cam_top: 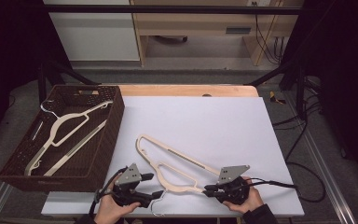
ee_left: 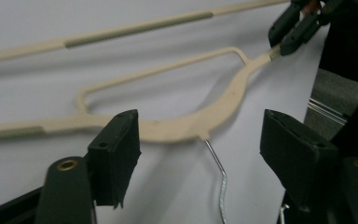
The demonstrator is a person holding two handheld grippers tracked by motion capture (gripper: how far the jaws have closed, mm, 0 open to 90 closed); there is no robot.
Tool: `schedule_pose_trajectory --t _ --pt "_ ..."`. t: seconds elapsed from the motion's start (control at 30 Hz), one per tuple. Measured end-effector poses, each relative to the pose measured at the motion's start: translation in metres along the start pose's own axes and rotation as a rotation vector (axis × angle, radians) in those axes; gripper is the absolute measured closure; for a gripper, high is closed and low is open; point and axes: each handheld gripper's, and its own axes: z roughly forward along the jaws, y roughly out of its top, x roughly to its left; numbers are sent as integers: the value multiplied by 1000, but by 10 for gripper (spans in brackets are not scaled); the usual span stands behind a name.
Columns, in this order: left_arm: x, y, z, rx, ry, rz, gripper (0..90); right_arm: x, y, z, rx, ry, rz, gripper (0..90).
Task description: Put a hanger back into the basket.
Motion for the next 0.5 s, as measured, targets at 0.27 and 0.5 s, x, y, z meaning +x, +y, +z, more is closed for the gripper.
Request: schedule_pose_trajectory --t 0.27,0.5 --pt "-10 -11 17 89 0 -32 491 2 1 2 -1 1 -6 799" --pt "-16 -12 21 113 35 -30 687 4 2 2 -2 0 -7 799"
